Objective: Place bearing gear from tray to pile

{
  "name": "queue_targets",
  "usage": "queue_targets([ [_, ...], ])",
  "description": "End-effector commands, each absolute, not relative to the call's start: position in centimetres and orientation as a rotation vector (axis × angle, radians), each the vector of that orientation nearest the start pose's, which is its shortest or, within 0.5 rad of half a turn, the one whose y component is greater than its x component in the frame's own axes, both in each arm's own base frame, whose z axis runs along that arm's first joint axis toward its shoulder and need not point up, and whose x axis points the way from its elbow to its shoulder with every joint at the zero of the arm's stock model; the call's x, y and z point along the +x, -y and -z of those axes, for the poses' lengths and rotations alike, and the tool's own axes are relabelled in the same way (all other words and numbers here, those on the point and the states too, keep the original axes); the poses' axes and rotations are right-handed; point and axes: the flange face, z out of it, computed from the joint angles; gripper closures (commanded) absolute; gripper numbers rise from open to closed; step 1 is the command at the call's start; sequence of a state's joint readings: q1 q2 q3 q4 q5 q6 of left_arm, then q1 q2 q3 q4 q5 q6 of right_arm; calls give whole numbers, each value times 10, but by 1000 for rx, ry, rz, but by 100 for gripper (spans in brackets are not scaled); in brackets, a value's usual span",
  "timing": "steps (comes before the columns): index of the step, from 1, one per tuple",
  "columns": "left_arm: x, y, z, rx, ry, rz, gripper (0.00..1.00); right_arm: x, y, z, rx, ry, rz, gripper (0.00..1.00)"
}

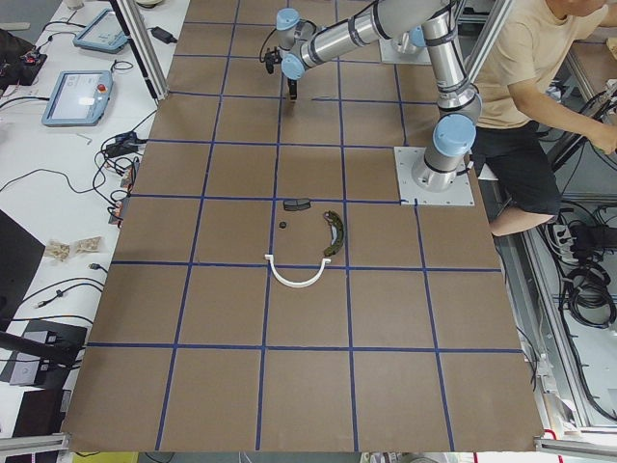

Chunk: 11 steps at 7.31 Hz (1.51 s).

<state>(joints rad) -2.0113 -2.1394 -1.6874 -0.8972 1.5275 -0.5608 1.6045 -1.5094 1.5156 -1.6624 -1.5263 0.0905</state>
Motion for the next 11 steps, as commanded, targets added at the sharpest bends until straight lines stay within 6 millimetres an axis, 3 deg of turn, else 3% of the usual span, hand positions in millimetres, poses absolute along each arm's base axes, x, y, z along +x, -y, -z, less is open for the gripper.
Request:
queue_targets([
  [1,-393,512,-172,-166,-3170,-50,63,155,521,-494,85,-3088,128,0],
  [2,-391,512,-173,-149,-3172,-48,69,156,521,-494,85,-3087,128,0],
  [3,-391,513,-176,-113,-3175,-40,93,156,521,-494,85,-3086,130,0],
  [4,-389,514,-180,-102,-3177,-30,100,155,521,-494,85,-3088,131,0],
  [6,-348,539,-202,-124,-3190,3,100,155,521,-494,85,-3088,131,0],
  [7,-304,554,-215,-21,-3182,-31,100,155,521,-494,85,-3088,131,0],
  [8,-254,566,-242,18,-3179,-51,100,155,521,-494,85,-3088,131,0],
  [10,-156,571,-295,127,-3165,-106,100,155,521,-494,87,-3088,131,0],
  [11,-104,571,-308,233,-3158,-138,100,155,522,-496,87,-3089,138,0],
])
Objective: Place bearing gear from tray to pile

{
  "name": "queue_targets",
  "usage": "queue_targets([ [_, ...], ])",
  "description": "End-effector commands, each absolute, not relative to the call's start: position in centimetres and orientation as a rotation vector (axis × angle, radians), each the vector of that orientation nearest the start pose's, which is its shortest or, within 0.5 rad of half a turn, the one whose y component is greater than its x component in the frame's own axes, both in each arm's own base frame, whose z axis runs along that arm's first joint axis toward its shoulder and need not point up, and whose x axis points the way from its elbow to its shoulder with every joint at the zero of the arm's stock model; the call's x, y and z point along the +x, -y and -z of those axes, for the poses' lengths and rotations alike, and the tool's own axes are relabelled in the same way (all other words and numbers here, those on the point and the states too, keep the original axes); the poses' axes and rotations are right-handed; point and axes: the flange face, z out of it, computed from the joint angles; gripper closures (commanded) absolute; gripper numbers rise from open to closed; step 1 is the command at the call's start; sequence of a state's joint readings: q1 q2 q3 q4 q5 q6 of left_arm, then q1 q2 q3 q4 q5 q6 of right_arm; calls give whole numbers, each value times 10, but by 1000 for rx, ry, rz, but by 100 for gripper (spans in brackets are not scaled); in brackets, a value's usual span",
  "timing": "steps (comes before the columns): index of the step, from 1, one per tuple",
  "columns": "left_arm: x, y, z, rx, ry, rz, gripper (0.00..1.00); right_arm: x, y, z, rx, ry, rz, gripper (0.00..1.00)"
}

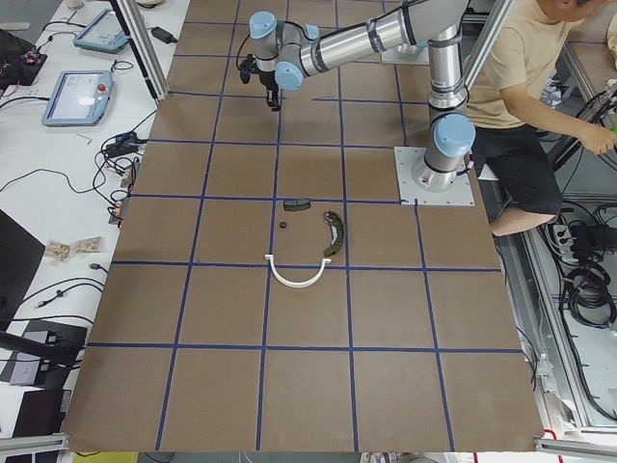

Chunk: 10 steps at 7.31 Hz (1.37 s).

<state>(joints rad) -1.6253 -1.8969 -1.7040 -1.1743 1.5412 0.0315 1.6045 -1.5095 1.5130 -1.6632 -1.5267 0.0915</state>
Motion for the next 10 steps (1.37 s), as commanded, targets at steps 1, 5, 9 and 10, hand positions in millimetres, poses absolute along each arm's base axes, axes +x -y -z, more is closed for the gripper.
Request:
queue_targets([
  [1,-57,571,-309,271,-3163,-144,100,155,522,-496,87,-3090,138,0],
  [5,162,563,-282,309,-3114,-103,100,154,522,-495,89,-3089,133,0],
  [9,251,537,-204,465,-3095,-49,100,154,522,-495,89,-3089,136,0],
  [10,261,532,-188,507,-3093,-52,100,154,522,-495,89,-3089,133,0],
])
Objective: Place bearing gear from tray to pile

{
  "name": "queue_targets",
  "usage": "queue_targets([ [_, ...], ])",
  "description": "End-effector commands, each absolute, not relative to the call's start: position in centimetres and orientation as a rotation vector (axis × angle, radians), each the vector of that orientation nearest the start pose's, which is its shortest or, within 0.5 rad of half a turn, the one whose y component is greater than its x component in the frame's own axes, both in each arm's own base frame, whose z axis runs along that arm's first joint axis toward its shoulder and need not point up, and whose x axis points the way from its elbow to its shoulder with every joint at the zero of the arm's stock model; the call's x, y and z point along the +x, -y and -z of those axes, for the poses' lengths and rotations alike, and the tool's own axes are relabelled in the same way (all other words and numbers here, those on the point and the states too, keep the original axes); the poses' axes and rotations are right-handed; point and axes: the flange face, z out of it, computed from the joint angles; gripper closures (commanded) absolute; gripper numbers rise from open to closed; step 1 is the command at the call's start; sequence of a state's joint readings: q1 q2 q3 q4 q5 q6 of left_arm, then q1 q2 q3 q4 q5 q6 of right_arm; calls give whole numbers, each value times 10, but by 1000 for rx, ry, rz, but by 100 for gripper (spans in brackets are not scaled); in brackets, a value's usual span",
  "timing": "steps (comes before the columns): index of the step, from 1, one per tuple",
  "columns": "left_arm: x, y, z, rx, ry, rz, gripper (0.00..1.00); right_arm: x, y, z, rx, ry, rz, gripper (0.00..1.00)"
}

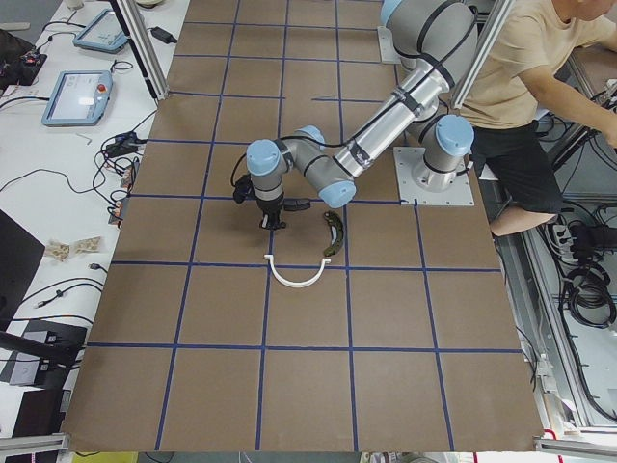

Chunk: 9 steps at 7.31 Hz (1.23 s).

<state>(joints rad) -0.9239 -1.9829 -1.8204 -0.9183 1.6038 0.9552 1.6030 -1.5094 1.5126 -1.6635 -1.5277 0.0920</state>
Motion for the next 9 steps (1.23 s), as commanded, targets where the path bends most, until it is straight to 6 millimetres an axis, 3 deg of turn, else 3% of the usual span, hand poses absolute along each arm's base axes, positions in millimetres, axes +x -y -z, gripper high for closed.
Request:
queue_targets([
  [1,275,525,-179,483,-3103,-53,90,154,522,-494,90,-3089,131,0],
  [2,278,524,-172,470,-3113,-64,67,154,522,-494,87,-3089,131,0],
  [3,275,524,-174,471,-3120,-72,5,154,522,-494,87,-3089,131,0],
  [4,272,523,-180,470,-3114,-69,4,154,522,-494,87,-3089,131,0],
  [6,244,522,-215,424,-3143,-109,4,154,522,-494,87,-3089,131,0],
  [8,191,527,-268,408,-3132,-109,4,155,521,-494,85,-3088,131,0],
  [9,156,526,-282,262,-3144,-116,4,154,522,-494,87,-3089,131,0],
])
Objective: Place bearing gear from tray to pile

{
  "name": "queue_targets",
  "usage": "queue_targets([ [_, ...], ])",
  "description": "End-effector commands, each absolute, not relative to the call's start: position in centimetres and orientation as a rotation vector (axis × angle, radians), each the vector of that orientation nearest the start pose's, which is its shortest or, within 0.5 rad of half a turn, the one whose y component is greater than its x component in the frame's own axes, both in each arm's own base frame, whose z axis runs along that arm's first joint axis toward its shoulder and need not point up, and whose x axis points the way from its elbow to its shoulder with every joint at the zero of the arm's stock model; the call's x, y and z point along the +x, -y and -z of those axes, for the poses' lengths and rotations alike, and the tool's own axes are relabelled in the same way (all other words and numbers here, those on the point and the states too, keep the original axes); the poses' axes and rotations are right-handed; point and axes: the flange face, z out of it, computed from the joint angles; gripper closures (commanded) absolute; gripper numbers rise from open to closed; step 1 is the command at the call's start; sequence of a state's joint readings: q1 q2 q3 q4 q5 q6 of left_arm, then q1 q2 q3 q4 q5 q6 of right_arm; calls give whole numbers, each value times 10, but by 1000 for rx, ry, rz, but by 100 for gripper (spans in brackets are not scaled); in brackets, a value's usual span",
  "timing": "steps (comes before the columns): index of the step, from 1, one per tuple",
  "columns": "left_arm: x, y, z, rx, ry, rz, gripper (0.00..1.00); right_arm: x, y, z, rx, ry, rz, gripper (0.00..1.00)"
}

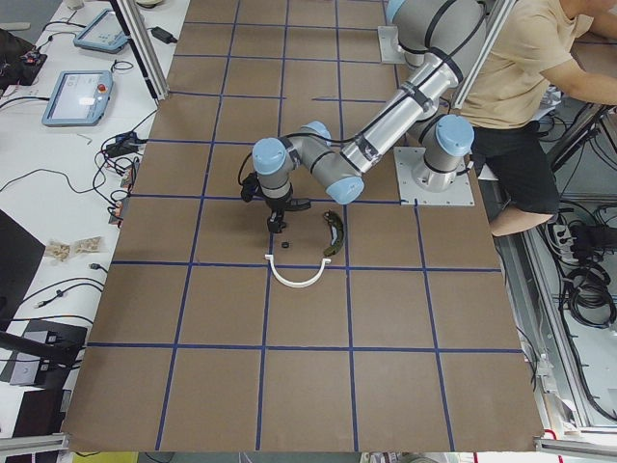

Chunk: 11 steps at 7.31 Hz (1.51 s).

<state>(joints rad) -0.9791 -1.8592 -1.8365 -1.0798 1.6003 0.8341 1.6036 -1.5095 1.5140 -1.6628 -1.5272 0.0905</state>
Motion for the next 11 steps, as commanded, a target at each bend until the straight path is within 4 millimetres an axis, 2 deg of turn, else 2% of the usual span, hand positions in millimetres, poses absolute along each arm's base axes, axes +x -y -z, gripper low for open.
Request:
queue_targets([
  [1,114,531,-307,289,-3123,-78,4,155,521,-494,85,-3089,131,0],
  [2,55,532,-337,246,-3117,-73,4,154,522,-494,87,-3089,131,0],
  [3,-3,532,-364,112,-3114,-56,2,155,522,-494,87,-3088,131,0],
  [4,-51,526,-394,99,-3110,-42,0,155,522,-493,87,-3088,128,0],
  [5,-82,514,-438,85,-3114,-62,0,155,522,-494,87,-3088,128,0],
  [6,-97,494,-485,-19,-3118,-124,0,155,523,-493,87,-3088,126,0],
  [7,-116,487,-508,-84,-3142,-97,0,155,522,-494,89,-3088,128,0],
  [8,-149,483,-506,9,-3128,-93,0,154,522,-494,87,-3090,129,0],
  [9,-171,473,-518,81,-3126,-19,0,155,522,-494,87,-3088,128,0],
  [10,-172,467,-525,48,-3129,6,0,154,522,-494,87,-3090,129,0],
  [11,-169,461,-522,15,-3126,-12,0,154,523,-493,87,-3090,126,0],
])
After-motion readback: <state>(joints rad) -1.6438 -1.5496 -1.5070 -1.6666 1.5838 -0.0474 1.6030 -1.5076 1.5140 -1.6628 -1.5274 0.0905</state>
